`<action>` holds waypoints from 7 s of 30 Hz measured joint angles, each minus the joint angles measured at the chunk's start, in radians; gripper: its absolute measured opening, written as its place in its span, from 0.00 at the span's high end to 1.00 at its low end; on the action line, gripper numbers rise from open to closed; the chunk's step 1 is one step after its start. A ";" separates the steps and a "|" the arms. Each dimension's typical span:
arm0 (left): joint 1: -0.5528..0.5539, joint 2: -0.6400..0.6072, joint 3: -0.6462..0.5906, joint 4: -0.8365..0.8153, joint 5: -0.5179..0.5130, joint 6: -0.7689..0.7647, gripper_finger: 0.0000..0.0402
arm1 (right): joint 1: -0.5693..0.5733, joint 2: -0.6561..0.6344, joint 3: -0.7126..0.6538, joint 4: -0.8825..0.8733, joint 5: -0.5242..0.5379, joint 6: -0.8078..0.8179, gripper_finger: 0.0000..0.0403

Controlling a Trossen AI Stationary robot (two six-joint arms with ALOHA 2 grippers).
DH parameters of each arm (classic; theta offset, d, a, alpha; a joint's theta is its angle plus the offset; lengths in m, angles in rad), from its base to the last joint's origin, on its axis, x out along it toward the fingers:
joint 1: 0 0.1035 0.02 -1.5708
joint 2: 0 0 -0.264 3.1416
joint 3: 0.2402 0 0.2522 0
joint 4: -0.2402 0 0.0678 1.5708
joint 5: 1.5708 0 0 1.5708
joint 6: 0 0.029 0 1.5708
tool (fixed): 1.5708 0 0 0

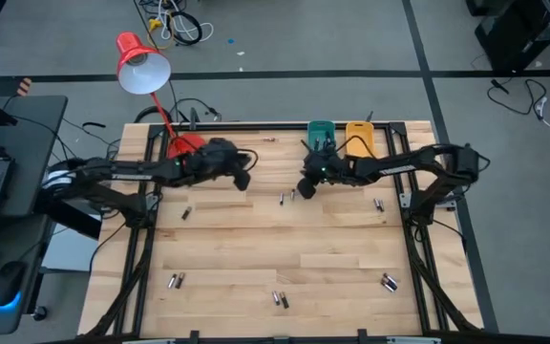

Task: Sort batteries
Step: Put the black battery into the green bin

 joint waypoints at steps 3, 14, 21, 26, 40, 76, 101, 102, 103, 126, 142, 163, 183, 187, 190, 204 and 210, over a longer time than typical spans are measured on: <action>0.011 0.100 0.000 0.232 0.049 0.059 0.84 | 0.005 -0.096 0.000 -0.075 0.094 -0.002 0.79; 0.094 0.510 0.204 0.595 0.292 0.098 0.84 | 0.042 -0.341 0.000 -0.280 0.183 0.047 0.81; 0.128 0.718 0.437 0.603 0.414 0.124 0.84 | 0.066 -0.362 0.000 -0.470 0.376 0.162 0.81; 0.148 0.828 0.577 0.592 0.480 0.123 0.84 | 0.066 -0.362 0.000 -0.596 0.433 0.288 0.81; 0.164 0.970 0.789 0.508 0.453 0.084 0.83 | 0.092 -0.362 0.000 -0.599 0.445 0.317 0.81; 0.176 0.880 0.802 0.340 0.661 -0.043 0.55 | 0.105 -0.362 0.000 -0.578 0.451 0.335 0.81; 0.063 0.385 0.455 -0.707 0.425 0.223 0.55 | 0.148 -0.361 -0.071 -0.538 0.459 0.331 0.80; 0.056 0.353 0.417 -0.688 0.411 0.201 0.55 | 0.148 -0.361 -0.082 -0.520 0.459 0.331 0.80; 0.054 0.321 0.379 -0.668 0.399 0.178 0.55 | 0.148 -0.361 -0.090 -0.498 0.459 0.331 0.80; -0.043 0.048 -0.050 -0.813 0.286 -0.177 0.55 | 0.177 -0.195 -0.131 0.314 0.047 0.040 0.79; -0.062 0.049 -0.045 -1.047 0.209 -0.235 0.55 | 0.126 0.058 -0.108 0.432 0.014 0.097 0.74; -0.067 0.038 -0.153 -1.089 0.296 -0.327 0.55 | 0.068 0.058 -0.108 0.530 -0.052 0.062 0.72; -0.070 0.030 -0.112 -1.019 0.197 -0.323 0.86 | 0.076 0.058 -0.108 0.546 -0.101 0.108 0.72; -0.067 0.034 -0.064 -0.938 0.107 -0.287 0.80 | 0.079 0.058 -0.108 0.567 -0.101 0.144 0.71; -0.065 0.031 -0.032 -0.852 0.088 -0.237 0.81 | 0.090 0.058 -0.107 0.576 -0.101 0.148 0.70; -0.030 0.031 0.035 -0.261 0.137 -0.014 0.84 | 0.138 0.057 -0.107 0.583 -0.109 0.203 0.70; -0.031 0.031 0.035 -0.008 0.174 0.010 0.84 | 0.157 0.057 -0.107 0.639 -0.095 0.181 0.70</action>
